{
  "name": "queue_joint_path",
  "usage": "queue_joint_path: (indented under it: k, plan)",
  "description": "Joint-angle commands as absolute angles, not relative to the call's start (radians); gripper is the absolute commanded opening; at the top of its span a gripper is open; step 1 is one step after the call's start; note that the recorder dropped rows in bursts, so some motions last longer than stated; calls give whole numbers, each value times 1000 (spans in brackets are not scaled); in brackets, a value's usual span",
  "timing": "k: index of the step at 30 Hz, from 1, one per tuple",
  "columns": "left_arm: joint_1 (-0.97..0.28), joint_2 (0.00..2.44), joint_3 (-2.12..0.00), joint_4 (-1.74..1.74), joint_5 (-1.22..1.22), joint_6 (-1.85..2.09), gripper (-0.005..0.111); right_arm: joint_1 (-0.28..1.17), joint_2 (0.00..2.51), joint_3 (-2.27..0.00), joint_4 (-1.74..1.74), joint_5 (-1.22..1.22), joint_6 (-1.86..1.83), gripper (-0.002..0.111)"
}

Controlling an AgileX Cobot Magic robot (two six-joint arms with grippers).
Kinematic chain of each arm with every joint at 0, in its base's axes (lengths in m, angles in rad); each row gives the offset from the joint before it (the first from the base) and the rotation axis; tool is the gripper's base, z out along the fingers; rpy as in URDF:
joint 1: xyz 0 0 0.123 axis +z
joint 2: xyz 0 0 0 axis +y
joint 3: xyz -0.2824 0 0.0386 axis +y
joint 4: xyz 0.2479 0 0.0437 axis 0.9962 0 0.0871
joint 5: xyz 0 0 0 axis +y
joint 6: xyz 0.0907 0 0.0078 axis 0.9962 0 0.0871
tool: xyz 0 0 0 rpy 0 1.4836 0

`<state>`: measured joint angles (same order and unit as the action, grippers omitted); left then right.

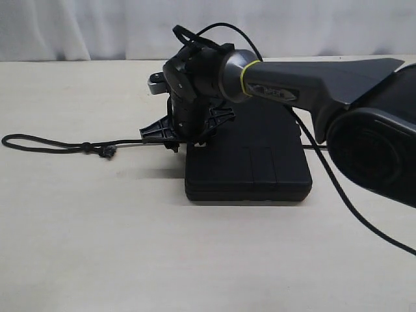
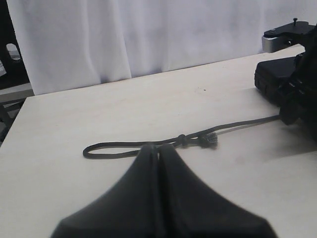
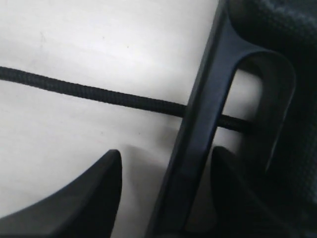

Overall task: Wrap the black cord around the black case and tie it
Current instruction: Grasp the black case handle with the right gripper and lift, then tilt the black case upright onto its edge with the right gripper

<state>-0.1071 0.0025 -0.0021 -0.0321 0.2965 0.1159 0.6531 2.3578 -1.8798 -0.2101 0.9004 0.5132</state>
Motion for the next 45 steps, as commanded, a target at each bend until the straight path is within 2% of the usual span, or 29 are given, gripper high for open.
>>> queue_joint_path:
  k: [1, 3, 8, 16, 39, 45]
  plan:
    - [-117, 0, 0, -38, 285, 115, 0, 652, 2358, -1884, -221, 909, 517, 51]
    - [-117, 0, 0, -38, 285, 115, 0, 652, 2358, -1884, -221, 913, 517, 50]
    - [-117, 0, 0, -38, 285, 115, 0, 652, 2358, -1884, -224, 917, 513, 26]
    - [-117, 0, 0, -38, 285, 115, 0, 652, 2356, -1884, -286, 965, 513, 4]
    - [-117, 0, 0, -40, 285, 115, 0, 652, 2079, -1884, -274, 1167, 405, 4]
    - [-117, 0, 0, -40, 285, 115, 0, 602, 2004, -1884, -186, 1179, 378, 4]
